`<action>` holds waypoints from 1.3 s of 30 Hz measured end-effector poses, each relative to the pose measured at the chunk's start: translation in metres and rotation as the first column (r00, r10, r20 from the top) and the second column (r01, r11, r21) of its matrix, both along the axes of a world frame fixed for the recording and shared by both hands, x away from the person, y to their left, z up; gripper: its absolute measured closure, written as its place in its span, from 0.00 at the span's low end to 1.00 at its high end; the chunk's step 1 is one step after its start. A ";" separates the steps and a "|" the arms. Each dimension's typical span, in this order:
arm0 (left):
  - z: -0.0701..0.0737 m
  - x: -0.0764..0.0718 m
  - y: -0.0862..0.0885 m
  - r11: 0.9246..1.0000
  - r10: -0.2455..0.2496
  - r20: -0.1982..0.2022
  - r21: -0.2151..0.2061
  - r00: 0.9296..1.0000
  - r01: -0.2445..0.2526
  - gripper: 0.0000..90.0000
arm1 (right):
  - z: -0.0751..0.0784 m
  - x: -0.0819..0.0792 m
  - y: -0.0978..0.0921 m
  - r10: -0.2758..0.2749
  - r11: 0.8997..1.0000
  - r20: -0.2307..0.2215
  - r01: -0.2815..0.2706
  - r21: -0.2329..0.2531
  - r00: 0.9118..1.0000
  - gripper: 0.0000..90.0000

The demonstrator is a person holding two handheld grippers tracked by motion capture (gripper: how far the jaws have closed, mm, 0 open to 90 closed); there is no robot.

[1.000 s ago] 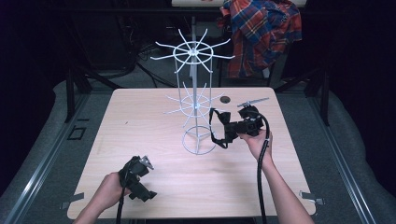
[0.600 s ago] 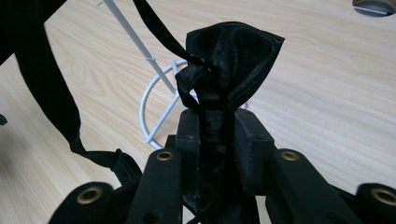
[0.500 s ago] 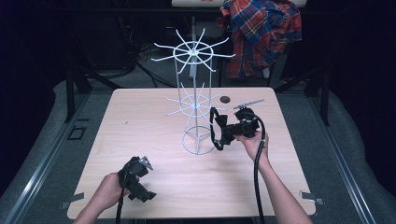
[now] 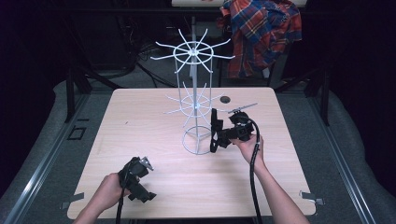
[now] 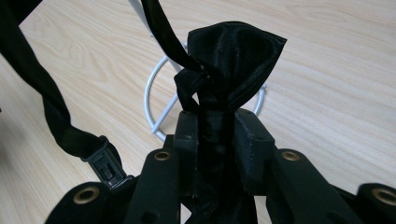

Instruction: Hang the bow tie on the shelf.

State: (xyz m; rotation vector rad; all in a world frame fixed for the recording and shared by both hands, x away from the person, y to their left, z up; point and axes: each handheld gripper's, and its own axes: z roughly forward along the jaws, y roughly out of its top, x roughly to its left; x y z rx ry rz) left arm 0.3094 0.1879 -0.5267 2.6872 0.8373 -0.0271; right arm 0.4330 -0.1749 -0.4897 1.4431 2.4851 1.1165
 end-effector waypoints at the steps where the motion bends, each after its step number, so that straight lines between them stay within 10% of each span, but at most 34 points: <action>1: 0.000 0.000 0.000 1.000 -0.002 0.000 0.001 1.000 0.002 0.02 | 0.000 0.000 0.000 -0.003 1.000 0.000 0.003 0.002 1.000 0.80; 39: 0.001 0.002 -0.005 1.000 -0.019 0.000 0.001 1.000 0.019 0.02 | 0.006 -0.007 -0.007 0.004 1.000 0.016 -0.004 0.028 1.000 0.62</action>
